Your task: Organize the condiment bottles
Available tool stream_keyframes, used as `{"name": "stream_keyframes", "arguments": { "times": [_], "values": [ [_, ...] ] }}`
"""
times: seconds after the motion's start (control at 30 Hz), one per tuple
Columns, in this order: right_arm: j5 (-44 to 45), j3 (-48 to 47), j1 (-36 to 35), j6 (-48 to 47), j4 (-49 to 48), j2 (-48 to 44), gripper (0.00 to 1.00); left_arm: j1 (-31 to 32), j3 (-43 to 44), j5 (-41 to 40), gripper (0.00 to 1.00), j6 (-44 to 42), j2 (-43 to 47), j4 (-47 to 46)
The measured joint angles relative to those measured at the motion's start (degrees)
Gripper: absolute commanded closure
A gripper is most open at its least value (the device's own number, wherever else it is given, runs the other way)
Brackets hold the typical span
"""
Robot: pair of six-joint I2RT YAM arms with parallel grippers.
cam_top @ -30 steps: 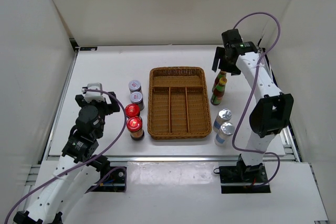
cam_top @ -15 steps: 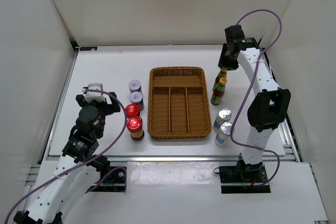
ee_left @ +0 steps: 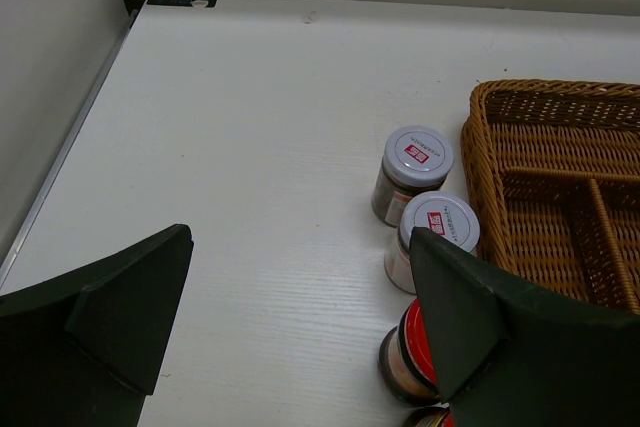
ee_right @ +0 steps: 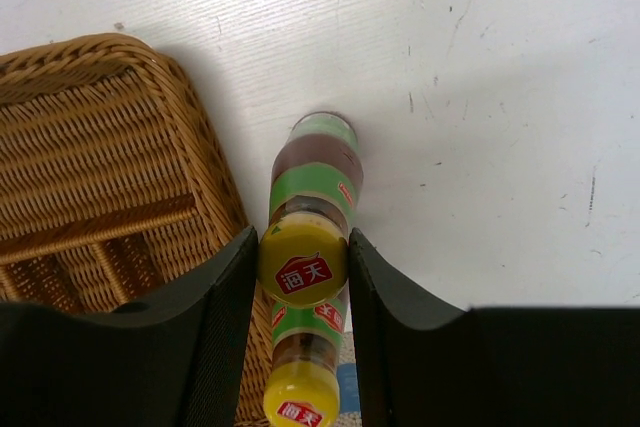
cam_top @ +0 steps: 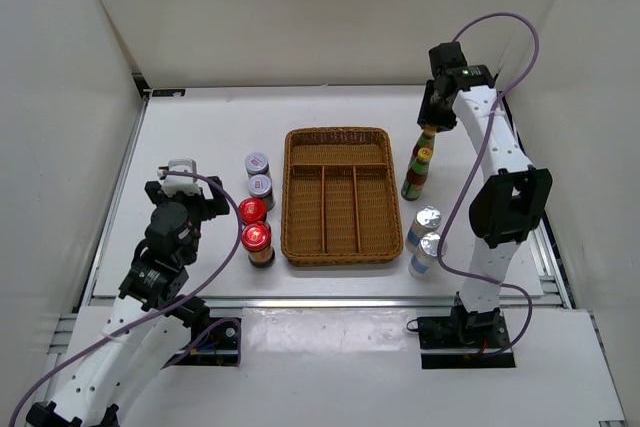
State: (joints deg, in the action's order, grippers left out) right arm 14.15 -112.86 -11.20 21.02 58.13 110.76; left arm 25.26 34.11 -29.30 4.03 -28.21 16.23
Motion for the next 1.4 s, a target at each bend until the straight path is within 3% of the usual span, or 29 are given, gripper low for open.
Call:
{"name": "stream_keyframes", "arguments": {
  "times": [0.4, 0.87, 1.37, 1.4],
  "values": [
    [0.9, -11.1, -1.1, -1.7, 2.5, 0.1, 1.0, 0.0, 0.0, 0.0, 0.0, 0.0, 0.2, 0.0],
    [-0.3, -24.4, -14.0, -5.4, 2.8, 1.1, 1.0, 0.0, 0.0, 0.0, 0.0, 0.0, 0.2, 0.0],
    [-3.5, -16.5, -16.2, -5.2, -1.2, 11.4, 1.0, 0.0, 0.0, 0.2, 0.0, 0.0, 0.5, -0.4],
    [-3.5, -16.2, -16.3, -5.2, -2.3, 11.5, 0.95, 0.0, 0.0, 0.2, 0.0, 0.0, 0.5, -0.4]
  ]
}}
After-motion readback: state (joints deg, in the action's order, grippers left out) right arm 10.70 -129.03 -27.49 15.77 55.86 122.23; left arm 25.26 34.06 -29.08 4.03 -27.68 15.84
